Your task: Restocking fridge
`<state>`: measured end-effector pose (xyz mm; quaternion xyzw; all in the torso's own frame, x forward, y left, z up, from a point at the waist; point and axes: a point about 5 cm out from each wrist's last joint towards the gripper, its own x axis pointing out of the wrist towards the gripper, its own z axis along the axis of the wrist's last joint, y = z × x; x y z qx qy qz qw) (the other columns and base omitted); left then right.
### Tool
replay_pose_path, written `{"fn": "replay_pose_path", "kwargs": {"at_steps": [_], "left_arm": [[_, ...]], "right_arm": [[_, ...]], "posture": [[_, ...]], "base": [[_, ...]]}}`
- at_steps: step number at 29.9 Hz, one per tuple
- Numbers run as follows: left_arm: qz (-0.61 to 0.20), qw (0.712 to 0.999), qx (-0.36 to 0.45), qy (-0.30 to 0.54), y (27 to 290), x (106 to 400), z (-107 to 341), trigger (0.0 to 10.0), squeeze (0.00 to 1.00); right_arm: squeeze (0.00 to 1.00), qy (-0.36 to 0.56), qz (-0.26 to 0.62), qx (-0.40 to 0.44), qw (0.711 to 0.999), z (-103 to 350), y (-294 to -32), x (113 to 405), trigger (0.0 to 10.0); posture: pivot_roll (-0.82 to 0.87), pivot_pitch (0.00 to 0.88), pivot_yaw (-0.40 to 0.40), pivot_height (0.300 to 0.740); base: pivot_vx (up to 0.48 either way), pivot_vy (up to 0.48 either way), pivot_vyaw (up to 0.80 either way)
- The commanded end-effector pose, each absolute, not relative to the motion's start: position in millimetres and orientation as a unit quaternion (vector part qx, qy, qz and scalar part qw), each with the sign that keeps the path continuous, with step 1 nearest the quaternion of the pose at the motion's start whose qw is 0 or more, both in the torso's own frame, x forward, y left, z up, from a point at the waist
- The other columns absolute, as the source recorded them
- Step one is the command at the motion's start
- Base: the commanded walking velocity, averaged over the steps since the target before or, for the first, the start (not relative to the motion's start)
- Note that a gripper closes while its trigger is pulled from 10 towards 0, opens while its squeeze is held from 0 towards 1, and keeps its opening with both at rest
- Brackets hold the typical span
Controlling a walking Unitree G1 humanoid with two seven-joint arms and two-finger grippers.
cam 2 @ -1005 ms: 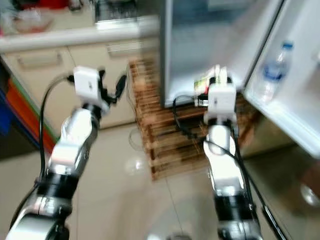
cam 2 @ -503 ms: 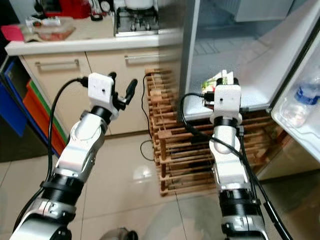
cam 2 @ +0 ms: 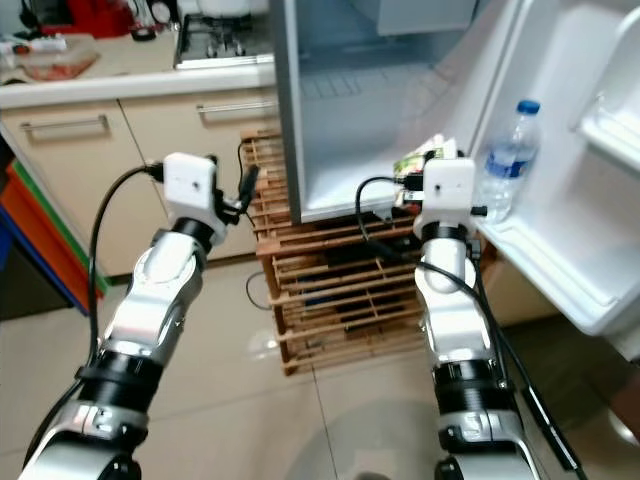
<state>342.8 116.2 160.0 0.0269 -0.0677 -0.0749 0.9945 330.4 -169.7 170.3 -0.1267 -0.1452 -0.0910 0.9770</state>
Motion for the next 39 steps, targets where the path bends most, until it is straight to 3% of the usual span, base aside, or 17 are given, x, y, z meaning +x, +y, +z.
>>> {"fn": "replay_pose_path", "kwargs": {"at_steps": [1, 6, 30, 33, 34, 39], "left_arm": [[-0.072, 0.995, 0.029, -0.065, 112, 346, 163, 10.0, 0.00], [-0.080, 0.993, 0.014, -0.087, 111, 344, 171, 10.0, 0.00], [-0.145, 0.983, 0.028, -0.108, 94, 339, 180, 10.0, 0.00], [-0.191, 0.972, 0.047, -0.125, 84, 333, 187, 10.0, 0.00], [-0.242, 0.961, 0.056, -0.124, 79, 325, 194, 10.0, 0.00], [-0.335, 0.931, 0.085, -0.121, 74, 301, 204, 10.0, 0.00]], "right_arm": [[0.00, -0.161, -0.093, -0.130, 0.974, 176, -171, 327, 10.0], [0.00, -0.156, -0.081, -0.129, 0.976, 171, -166, 323, 10.0], [0.00, -0.120, -0.048, -0.107, 0.986, 161, -158, 333, 10.0], [0.00, -0.115, -0.042, -0.111, 0.986, 160, -158, 337, 10.0], [0.00, -0.101, -0.035, -0.110, 0.988, 158, -158, 345, 10.0], [0.00, -0.086, 0.003, -0.110, 0.990, 158, -149, 359, 10.0]], "posture": [[-0.06, 0.000, 0.051, 0.740], [-0.06, 0.000, 0.053, 0.740], [-0.05, 0.000, 0.048, 0.740], [-0.05, 0.000, 0.054, 0.740], [-0.04, 0.008, 0.058, 0.740], [0.02, 0.094, 0.062, 0.740]], "base": [[0.270, 0.000, 0.00], [0.000, 0.000, 0.00], [0.443, 0.000, 0.00], [0.155, 0.000, 0.00], [0.000, 0.000, 0.00], [0.000, 0.000, 0.00]]}}
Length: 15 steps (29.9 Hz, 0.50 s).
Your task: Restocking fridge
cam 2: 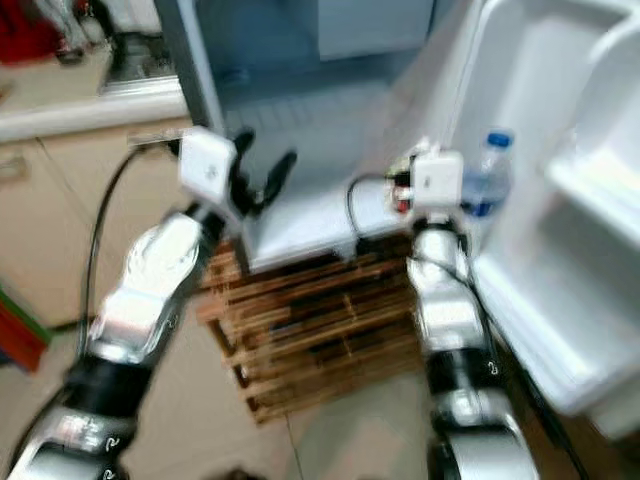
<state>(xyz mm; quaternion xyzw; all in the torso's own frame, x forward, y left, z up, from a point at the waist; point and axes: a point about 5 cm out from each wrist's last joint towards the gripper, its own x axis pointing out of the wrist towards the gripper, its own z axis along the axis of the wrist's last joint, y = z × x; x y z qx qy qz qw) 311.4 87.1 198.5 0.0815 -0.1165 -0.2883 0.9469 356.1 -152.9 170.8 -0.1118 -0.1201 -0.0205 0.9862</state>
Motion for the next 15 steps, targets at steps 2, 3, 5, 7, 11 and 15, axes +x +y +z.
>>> {"fn": "replay_pose_path", "kwargs": {"at_steps": [2, 3, 5, 7, 11, 15], "left_arm": [[-0.360, 0.919, 0.113, -0.117, 69, 289, 204, 10.0, 0.00], [-0.366, 0.916, 0.118, -0.114, 67, 285, 203, 10.0, 0.00], [-0.368, 0.915, 0.121, -0.109, 66, 280, 200, 10.0, 0.00], [-0.362, 0.919, 0.120, -0.102, 69, 276, 199, 10.0, 0.00], [-0.345, 0.928, 0.112, -0.084, 77, 270, 197, 10.0, 0.00], [-0.335, 0.934, 0.104, -0.065, 81, 267, 196, 10.0, 0.00]], "right_arm": [[0.00, -0.069, 0.025, -0.111, 0.991, 153, -141, 363, 10.0], [0.00, -0.058, 0.041, -0.113, 0.991, 149, -134, 367, 10.0], [0.00, -0.052, 0.056, -0.115, 0.990, 147, -126, 369, 10.0], [0.00, -0.056, 0.066, -0.113, 0.990, 146, -120, 367, 10.0], [0.00, -0.059, 0.087, -0.120, 0.987, 139, -110, 358, 10.0], [0.00, -0.051, 0.092, -0.130, 0.986, 127, -112, 351, 10.0]], "posture": [[0.05, 0.126, 0.055, 0.740], [0.07, 0.140, 0.048, 0.740], [0.08, 0.147, 0.038, 0.740], [0.10, 0.162, 0.030, 0.740], [0.11, 0.192, 0.029, 0.740], [0.10, 0.210, 0.035, 0.740]], "base": [[0.000, 0.000, 0.00], [0.000, 0.000, 0.00], [0.000, 0.000, 0.00], [0.000, 0.000, 0.00], [0.000, 0.000, 0.00], [0.000, 0.000, 0.00]]}}
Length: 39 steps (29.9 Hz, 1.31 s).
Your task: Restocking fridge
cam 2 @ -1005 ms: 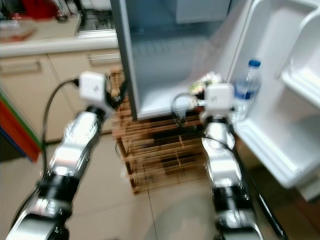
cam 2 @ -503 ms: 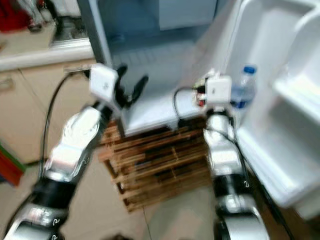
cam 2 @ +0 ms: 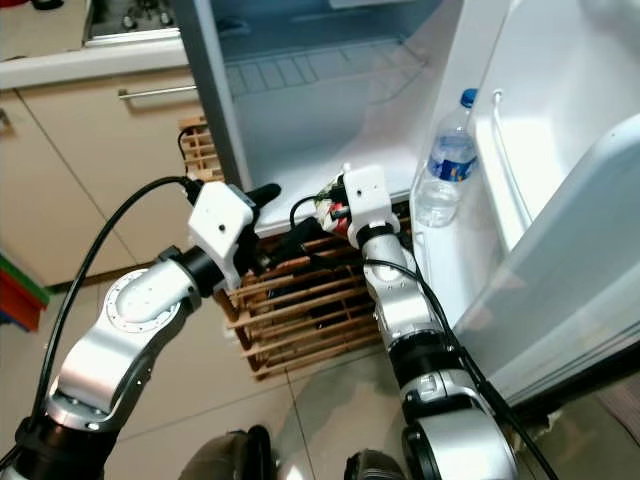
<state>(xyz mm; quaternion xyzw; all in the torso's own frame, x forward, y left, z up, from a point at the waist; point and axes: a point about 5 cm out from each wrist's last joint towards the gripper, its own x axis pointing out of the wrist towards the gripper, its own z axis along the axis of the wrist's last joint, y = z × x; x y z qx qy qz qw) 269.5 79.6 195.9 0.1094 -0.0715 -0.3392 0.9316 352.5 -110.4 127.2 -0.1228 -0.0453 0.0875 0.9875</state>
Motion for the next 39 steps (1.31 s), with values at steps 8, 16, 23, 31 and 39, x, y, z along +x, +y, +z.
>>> {"fn": "replay_pose_path", "kwargs": {"at_steps": [8, 16, 23, 31, 39], "left_arm": [[-0.334, 0.937, 0.093, -0.047, 79, 266, 193, 10.0, 0.00], [-0.321, 0.941, 0.093, -0.044, 78, 268, 192, 10.0, 0.00], [-0.278, 0.956, 0.071, -0.057, 79, 271, 192, 10.0, 0.00], [-0.250, 0.965, 0.054, -0.061, 71, 270, 187, 10.0, 0.00], [-0.227, 0.971, 0.047, -0.063, 76, 274, 187, 10.0, 0.00]], "right_arm": [[0.00, -0.037, 0.041, -0.179, 0.982, 117, -146, 342, 10.0], [0.00, -0.054, 0.004, -0.217, 0.975, 127, -162, 342, 10.0], [0.00, -0.083, 0.055, -0.174, 0.980, 140, -132, 350, 10.0], [0.00, -0.100, 0.070, -0.153, 0.981, 161, -120, 370, 10.0], [0.00, -0.115, 0.078, -0.211, 0.968, 166, -125, 375, 10.0]], "posture": [[0.06, 0.228, 0.045, 0.740], [0.05, 0.212, 0.036, 0.740], [0.06, 0.197, 0.027, 0.740], [0.07, 0.193, 0.014, 0.740], [0.06, 0.188, 0.005, 0.740]], "base": [[0.000, 0.000, 0.00], [0.000, 0.000, 0.00], [0.000, 0.000, 0.00], [0.000, 0.000, 0.00], [0.000, 0.000, 0.00]]}}
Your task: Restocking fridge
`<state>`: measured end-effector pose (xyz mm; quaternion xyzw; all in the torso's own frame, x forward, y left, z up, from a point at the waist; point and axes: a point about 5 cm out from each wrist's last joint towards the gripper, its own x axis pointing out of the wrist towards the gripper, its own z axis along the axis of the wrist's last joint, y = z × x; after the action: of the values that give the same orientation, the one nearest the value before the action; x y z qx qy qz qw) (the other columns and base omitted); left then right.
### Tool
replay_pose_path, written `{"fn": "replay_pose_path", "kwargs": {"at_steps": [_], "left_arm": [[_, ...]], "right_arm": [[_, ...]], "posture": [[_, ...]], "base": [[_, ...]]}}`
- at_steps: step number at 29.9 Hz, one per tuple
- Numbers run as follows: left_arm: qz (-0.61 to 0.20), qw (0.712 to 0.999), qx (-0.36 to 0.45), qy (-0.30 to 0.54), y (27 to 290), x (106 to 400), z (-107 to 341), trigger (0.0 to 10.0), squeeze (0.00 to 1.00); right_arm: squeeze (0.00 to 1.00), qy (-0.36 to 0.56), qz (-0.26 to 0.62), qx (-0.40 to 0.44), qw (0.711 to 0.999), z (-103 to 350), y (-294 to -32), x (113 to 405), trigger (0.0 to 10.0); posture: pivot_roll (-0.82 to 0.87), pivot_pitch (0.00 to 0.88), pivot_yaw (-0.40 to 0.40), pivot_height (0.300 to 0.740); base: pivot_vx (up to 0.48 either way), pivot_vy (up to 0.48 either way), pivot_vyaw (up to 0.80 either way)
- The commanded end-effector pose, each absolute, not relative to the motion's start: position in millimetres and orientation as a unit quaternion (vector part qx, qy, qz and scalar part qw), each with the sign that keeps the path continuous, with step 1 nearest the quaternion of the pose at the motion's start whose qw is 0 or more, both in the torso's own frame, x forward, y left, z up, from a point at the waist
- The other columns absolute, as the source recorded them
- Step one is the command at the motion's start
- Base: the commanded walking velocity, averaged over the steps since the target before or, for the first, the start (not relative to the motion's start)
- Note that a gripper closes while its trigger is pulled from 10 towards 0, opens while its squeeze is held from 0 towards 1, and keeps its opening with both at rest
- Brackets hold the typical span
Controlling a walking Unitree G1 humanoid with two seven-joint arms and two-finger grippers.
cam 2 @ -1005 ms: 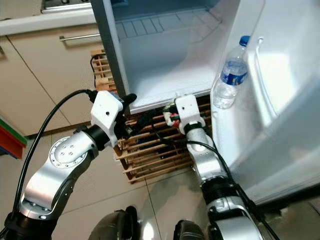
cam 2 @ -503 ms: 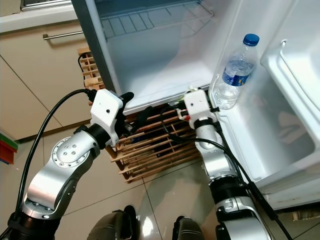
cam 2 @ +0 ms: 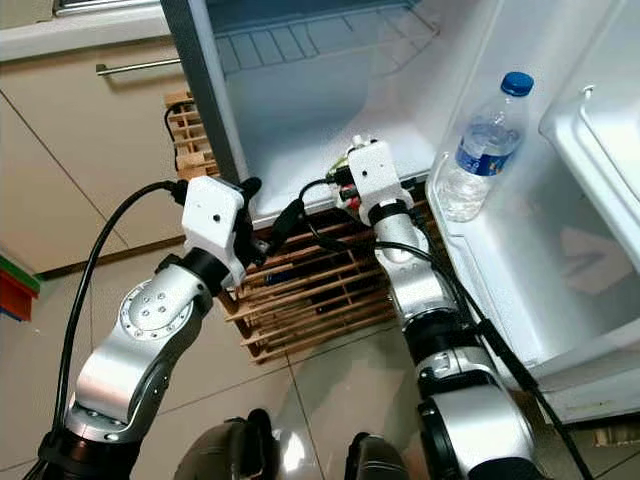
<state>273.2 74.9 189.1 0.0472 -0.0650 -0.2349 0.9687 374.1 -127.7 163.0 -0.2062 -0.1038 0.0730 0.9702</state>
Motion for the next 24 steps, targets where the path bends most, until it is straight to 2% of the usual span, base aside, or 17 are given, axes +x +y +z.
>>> {"fn": "replay_pose_path", "kwargs": {"at_steps": [1, 3, 6, 13, 22, 24], "left_arm": [[-0.224, 0.971, 0.050, -0.063, 77, 274, 185, 10.0, 0.00], [-0.220, 0.972, 0.053, -0.065, 79, 274, 184, 10.0, 0.00], [-0.217, 0.972, 0.059, -0.065, 80, 275, 180, 10.0, 0.00], [-0.203, 0.975, 0.058, -0.066, 81, 275, 180, 10.0, 0.00], [-0.174, 0.982, 0.042, -0.061, 83, 278, 176, 10.0, 0.00], [-0.159, 0.985, 0.048, -0.051, 85, 279, 173, 10.0, 0.00]], "right_arm": [[0.00, -0.114, 0.077, -0.211, 0.968, 167, -125, 377, 10.0], [0.00, -0.118, 0.080, -0.212, 0.967, 170, -122, 379, 10.0], [0.00, -0.125, 0.089, -0.213, 0.965, 176, -115, 383, 10.0], [0.00, -0.128, 0.108, -0.227, 0.959, 178, -107, 386, 10.0], [0.00, -0.125, 0.119, -0.237, 0.956, 173, -107, 386, 10.0], [0.00, -0.129, 0.126, -0.235, 0.955, 174, -103, 386, 10.0]], "posture": [[0.06, 0.187, 0.003, 0.740], [0.06, 0.188, 0.001, 0.740], [0.07, 0.188, -0.006, 0.740], [0.09, 0.188, -0.030, 0.740], [0.09, 0.180, -0.045, 0.740], [0.09, 0.176, -0.043, 0.740]], "base": [[0.000, 0.000, 0.00], [0.000, 0.000, 0.00], [0.275, -0.390, 0.00], [0.369, -0.303, 0.00], [0.442, 0.000, 0.00], [0.000, 0.000, 0.00]]}}
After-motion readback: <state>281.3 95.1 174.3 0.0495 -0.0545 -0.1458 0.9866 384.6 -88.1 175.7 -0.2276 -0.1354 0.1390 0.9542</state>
